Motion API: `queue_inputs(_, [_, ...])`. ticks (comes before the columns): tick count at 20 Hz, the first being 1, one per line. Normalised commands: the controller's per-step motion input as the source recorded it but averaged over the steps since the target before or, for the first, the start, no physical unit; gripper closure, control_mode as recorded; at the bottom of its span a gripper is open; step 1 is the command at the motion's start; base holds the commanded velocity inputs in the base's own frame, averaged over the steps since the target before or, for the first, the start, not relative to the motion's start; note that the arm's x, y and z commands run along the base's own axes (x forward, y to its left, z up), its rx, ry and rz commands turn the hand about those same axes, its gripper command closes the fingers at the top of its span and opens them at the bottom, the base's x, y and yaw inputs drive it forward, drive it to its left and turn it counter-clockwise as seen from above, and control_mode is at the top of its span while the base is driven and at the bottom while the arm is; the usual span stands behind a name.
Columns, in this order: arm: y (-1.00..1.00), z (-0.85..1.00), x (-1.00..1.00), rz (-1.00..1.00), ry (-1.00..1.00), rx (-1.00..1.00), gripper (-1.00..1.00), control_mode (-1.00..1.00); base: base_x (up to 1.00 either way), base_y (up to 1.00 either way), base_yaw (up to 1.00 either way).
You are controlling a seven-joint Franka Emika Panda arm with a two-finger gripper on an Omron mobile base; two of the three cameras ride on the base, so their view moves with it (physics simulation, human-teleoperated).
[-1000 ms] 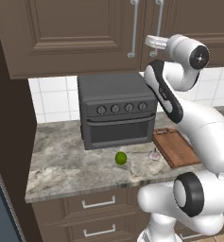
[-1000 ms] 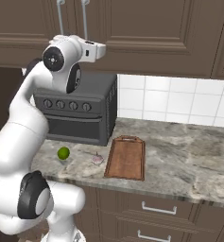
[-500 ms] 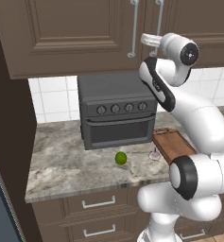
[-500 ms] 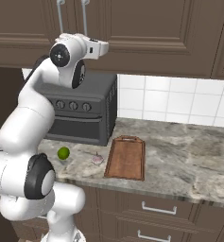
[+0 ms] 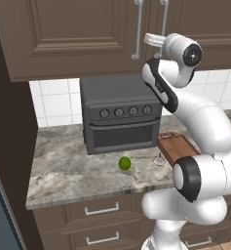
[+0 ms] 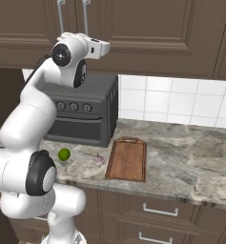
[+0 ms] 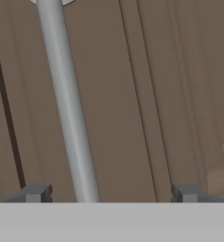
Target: Open the cabinet. Place the bowl and condiment on the counter. Then place the lime and garlic on the cutting board.
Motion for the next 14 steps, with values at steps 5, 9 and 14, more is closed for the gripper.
queue_inputs(5, [0.01, -0.06, 0.18, 0.00, 0.00, -0.02, 1.00, -1.00, 0.00, 0.00, 0.00])
queue_inputs(9, [0.00, 0.00, 0.00, 0.00, 0.01, 0.00, 1.00, -1.00, 0.00, 0.00, 0.00])
queue_inputs(14, [-0.06, 0.13, 0.00, 0.00, 0.04, 0.00, 1.00, -1.00, 0.00, 0.00, 0.00])
